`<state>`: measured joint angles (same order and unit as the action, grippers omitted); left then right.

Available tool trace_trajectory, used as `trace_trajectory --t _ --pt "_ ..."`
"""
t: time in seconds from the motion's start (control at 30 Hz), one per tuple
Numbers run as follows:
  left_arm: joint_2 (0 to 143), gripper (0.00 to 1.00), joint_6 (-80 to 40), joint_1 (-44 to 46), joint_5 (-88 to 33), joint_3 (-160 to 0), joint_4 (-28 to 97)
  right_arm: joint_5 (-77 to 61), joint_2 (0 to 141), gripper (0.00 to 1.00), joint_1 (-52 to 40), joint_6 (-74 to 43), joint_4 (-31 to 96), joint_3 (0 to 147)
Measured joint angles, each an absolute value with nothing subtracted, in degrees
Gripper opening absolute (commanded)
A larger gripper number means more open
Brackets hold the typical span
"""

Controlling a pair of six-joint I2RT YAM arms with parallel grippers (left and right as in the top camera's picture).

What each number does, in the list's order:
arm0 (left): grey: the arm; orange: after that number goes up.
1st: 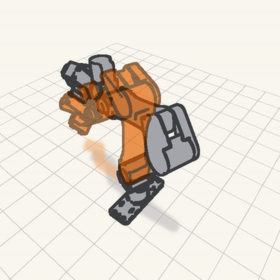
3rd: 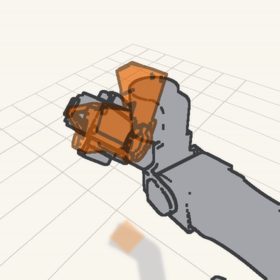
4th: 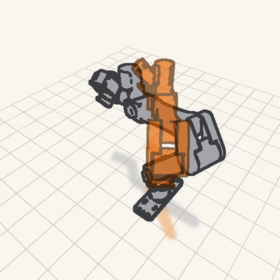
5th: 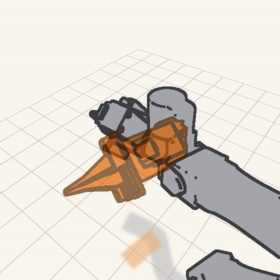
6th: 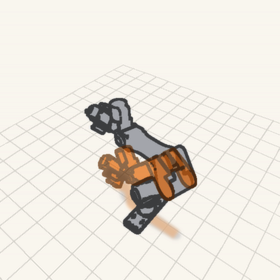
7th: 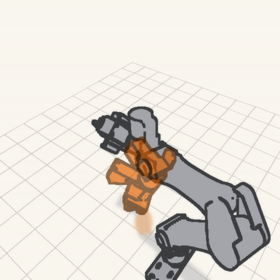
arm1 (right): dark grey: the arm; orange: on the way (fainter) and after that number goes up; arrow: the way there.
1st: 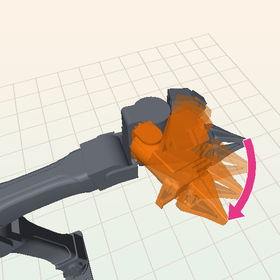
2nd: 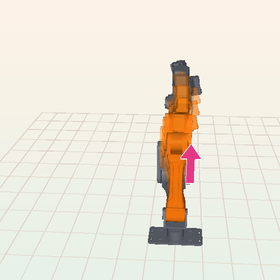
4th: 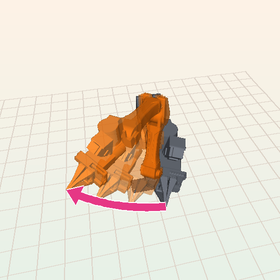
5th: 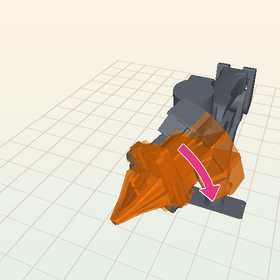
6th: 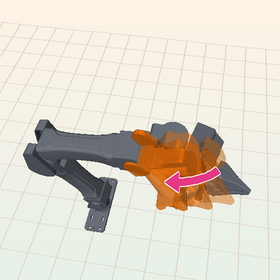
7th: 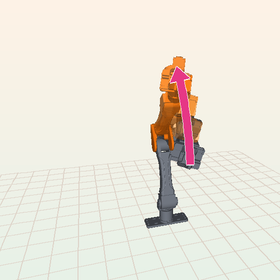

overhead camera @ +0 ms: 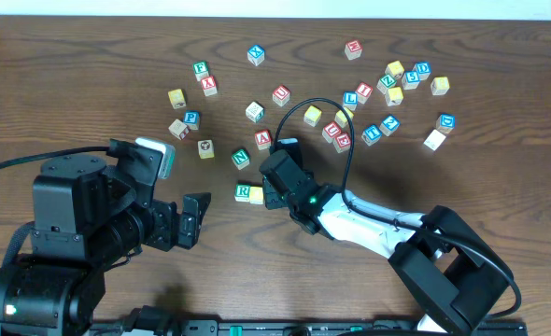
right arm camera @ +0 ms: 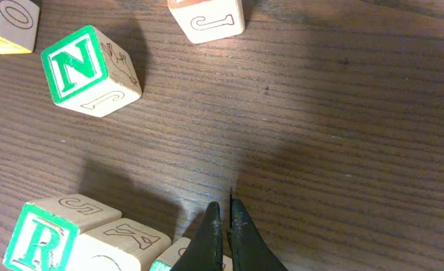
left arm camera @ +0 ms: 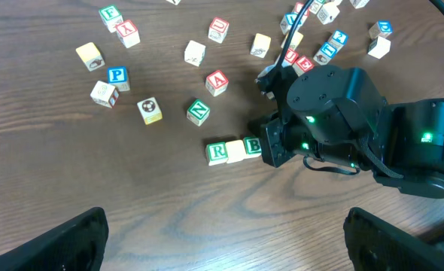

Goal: Spell out ROBOT

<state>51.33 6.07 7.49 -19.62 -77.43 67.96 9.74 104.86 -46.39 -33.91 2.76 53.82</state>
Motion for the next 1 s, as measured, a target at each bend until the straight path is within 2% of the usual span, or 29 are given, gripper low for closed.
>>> trace_trajectory --t 0.43,0.77,1.0 --pt "51.3 0.98 6.1 7.5 -19.6 -77.4 68.0 10.1 104.9 0.01 -46.4 -33.9 2.8 53.8" --pt "51.3 0.98 6.1 7.5 -19.6 -77.4 68.0 16.4 104.9 0.01 -45.7 -35.8 9.1 53.8" --pt "51.3 0.98 6.1 7.5 -19.6 -77.4 68.0 15.7 104.9 0.01 -44.6 -36.9 9.5 53.8"
